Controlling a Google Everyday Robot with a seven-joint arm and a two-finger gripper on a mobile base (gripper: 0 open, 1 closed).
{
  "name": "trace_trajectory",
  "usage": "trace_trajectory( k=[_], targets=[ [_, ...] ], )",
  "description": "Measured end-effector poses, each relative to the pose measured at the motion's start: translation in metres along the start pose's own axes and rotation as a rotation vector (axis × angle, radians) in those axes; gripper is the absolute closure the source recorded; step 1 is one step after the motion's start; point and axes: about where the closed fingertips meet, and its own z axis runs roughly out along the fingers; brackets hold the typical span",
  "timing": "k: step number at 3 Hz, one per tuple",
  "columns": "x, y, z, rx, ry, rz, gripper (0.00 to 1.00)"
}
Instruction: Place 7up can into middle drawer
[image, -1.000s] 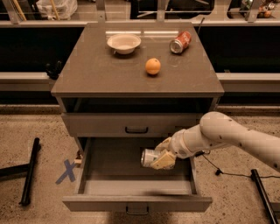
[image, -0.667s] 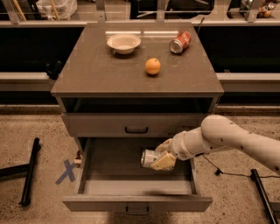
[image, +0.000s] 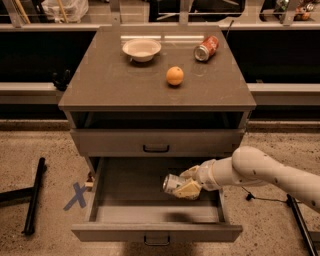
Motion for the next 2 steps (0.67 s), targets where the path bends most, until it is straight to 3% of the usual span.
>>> trace_trajectory(
  k=[2],
  targets=[
    [0.0147, -0.0089, 0.0256, 0.032, -0.010, 0.058, 0.51]
  ],
)
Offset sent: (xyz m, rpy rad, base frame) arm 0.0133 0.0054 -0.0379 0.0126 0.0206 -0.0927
